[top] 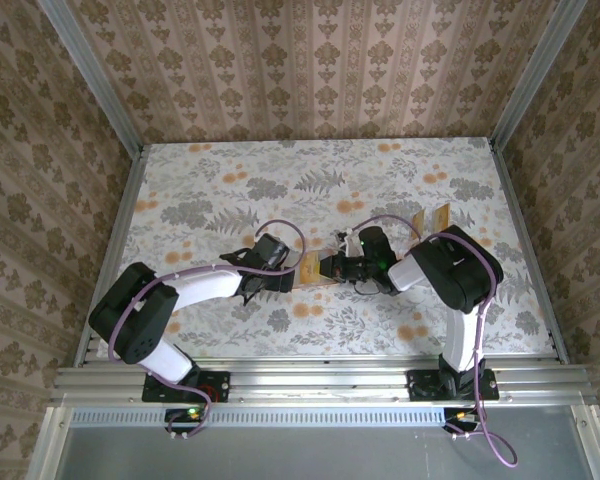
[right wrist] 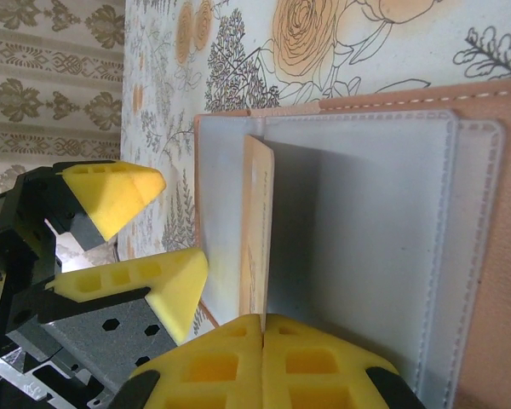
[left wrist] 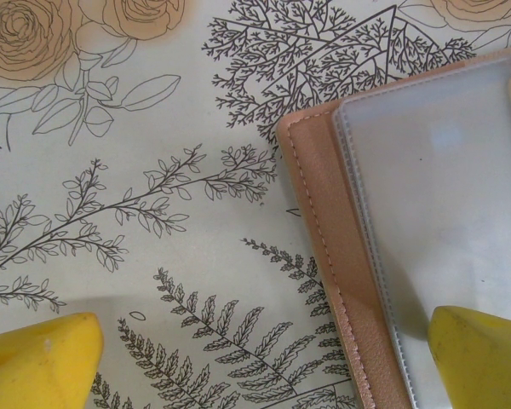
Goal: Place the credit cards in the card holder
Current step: Insert the credit card into the card slot.
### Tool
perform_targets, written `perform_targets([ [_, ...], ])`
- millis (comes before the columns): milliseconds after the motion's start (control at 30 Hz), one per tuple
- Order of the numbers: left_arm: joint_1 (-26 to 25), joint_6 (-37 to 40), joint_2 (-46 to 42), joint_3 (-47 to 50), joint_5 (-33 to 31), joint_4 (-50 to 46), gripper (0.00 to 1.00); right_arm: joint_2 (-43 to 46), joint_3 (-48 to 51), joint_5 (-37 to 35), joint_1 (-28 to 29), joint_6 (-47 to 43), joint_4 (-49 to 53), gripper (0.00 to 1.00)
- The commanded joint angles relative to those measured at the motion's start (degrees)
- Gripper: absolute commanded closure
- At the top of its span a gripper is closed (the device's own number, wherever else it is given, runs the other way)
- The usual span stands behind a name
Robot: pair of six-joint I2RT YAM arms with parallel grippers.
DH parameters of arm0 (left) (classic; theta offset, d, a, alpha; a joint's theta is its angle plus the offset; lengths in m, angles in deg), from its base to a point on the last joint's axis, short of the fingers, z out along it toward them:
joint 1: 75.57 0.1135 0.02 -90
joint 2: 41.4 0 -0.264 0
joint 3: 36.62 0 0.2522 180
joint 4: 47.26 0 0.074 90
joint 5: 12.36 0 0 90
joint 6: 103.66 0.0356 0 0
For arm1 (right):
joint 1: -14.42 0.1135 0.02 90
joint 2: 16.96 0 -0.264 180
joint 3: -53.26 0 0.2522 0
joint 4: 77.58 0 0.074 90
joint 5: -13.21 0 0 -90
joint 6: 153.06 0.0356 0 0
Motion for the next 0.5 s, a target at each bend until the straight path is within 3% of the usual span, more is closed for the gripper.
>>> perform_targets([
  [0,-0.5,-0.1,0.3,0.5,-0.8,-1.7,0.01,-2.2,-0.5,0.5,-0.2,-1.6,4.4,1.0],
  [467,-0.6,-0.2,0.3,0.7,-0.8,-1.3,0.01,-3.4,-3.8,1.0,0.5,-3.3,10.5,1.0],
])
